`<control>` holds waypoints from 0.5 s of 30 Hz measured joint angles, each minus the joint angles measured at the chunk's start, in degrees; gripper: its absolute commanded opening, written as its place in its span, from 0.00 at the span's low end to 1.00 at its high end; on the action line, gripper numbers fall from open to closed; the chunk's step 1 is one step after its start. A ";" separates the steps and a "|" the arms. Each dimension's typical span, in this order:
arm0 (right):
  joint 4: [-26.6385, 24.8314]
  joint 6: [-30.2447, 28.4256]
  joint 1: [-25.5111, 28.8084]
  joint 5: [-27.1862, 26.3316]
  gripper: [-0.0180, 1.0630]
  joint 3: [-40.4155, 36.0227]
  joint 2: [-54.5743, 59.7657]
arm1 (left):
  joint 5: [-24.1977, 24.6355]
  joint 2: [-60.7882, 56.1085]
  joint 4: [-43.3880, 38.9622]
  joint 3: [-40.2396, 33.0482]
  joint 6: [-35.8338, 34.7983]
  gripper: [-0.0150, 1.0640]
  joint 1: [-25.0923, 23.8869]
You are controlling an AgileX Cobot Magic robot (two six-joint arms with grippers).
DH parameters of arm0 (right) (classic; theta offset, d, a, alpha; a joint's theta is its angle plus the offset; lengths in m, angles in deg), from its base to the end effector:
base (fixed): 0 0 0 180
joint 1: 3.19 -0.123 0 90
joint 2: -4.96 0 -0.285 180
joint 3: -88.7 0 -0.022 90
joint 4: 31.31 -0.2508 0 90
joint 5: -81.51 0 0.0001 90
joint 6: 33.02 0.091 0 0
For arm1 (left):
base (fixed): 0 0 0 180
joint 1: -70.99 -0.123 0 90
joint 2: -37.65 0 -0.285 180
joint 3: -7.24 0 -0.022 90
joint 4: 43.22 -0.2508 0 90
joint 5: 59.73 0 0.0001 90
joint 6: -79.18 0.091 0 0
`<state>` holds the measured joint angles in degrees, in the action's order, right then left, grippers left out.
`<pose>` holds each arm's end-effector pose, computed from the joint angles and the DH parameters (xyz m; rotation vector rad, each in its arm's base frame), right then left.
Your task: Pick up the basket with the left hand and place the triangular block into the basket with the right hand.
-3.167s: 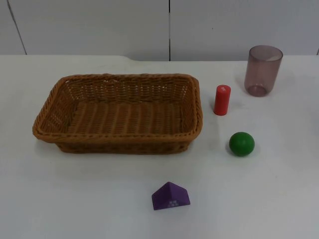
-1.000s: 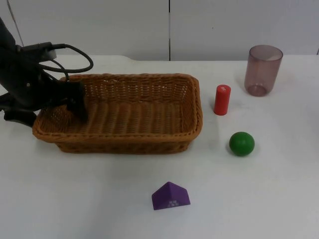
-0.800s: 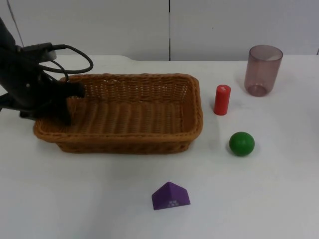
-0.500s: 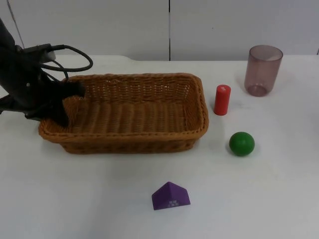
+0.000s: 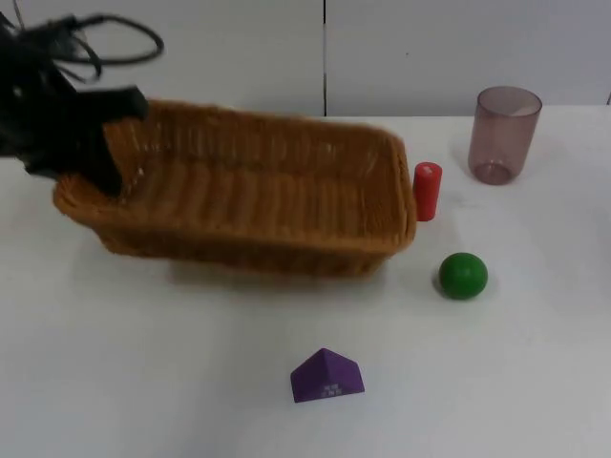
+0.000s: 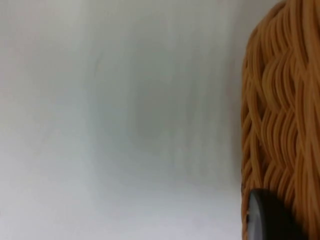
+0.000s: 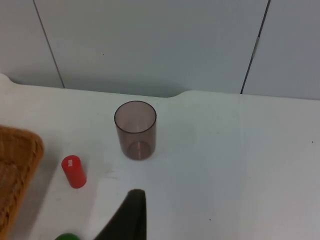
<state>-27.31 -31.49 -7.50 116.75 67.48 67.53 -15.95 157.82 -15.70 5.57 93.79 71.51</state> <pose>0.1949 0.0110 0.3808 -0.0849 2.0742 -0.0143 0.3939 -0.0327 0.1737 -0.0623 2.8116 -0.4858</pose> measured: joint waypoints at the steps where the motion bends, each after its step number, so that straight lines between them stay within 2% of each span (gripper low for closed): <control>1: 0.00 -0.56 0.00 0.00 0.99 0.00 0.00 | 0.97 -0.97 1.06 0.00 0.50 0.02 -0.40; 7: -1.05 -5.24 -0.54 1.52 0.99 0.00 0.00 | 7.37 -5.15 7.99 0.00 1.89 0.02 -3.13; 12: -5.18 -8.33 -3.36 3.42 0.99 0.00 0.44 | 7.49 -8.37 9.50 0.00 1.85 0.02 -4.31; 15: -7.13 -9.69 -9.73 5.01 0.99 0.00 2.01 | 6.31 -10.30 9.53 0.00 0.28 0.02 -4.46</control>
<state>-34.44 -41.18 -17.24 121.76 67.48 69.54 -9.64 147.52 -6.17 5.57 94.07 67.05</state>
